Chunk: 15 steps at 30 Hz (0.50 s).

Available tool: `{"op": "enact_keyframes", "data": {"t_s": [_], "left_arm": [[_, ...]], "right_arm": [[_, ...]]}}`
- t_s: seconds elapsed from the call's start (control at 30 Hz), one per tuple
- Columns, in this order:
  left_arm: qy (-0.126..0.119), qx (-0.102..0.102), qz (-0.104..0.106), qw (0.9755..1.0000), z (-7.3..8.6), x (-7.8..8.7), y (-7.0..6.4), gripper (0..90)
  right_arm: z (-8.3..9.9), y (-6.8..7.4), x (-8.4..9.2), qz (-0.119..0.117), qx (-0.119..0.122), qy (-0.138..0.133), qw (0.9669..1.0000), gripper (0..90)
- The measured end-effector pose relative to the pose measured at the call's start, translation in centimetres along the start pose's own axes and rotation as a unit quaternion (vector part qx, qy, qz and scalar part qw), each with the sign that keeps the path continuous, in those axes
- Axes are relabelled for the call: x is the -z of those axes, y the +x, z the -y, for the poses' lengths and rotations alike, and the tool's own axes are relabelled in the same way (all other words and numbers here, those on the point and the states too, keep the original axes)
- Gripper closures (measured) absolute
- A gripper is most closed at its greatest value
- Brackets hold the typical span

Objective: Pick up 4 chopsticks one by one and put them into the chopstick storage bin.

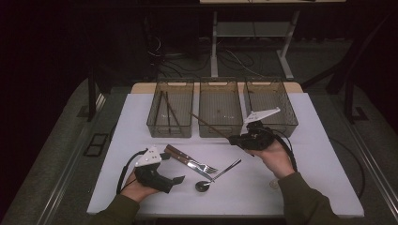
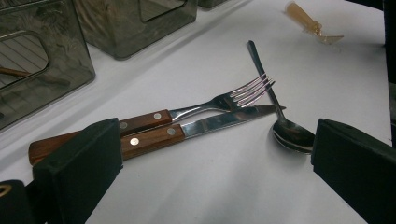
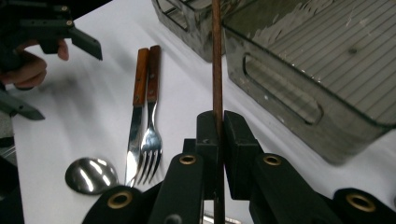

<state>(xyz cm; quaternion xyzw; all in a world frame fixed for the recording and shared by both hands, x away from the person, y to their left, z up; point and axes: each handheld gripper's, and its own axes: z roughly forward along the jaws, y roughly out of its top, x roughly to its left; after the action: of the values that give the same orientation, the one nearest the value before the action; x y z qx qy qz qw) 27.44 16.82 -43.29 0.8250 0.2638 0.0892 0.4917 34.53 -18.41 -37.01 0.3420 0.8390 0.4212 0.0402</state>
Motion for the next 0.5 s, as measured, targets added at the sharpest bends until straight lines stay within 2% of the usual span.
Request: {"op": "enact_keyframes", "data": {"t_s": [0.13, 0.5], "left_arm": [[-0.001, -0.001, 0.001, 1.0, 0.0, 0.0, 0.0, 0.8], [0.001, -0.002, 0.001, 1.0, 0.0, 0.0, 0.1, 0.9]], "right_arm": [[-1.3, 0.0, -0.6, 0.008, -0.004, -0.007, 0.9999, 85.4], [-5.1, -0.2, -3.0, 0.029, -0.017, -0.001, 0.9994, 85.3]]}}
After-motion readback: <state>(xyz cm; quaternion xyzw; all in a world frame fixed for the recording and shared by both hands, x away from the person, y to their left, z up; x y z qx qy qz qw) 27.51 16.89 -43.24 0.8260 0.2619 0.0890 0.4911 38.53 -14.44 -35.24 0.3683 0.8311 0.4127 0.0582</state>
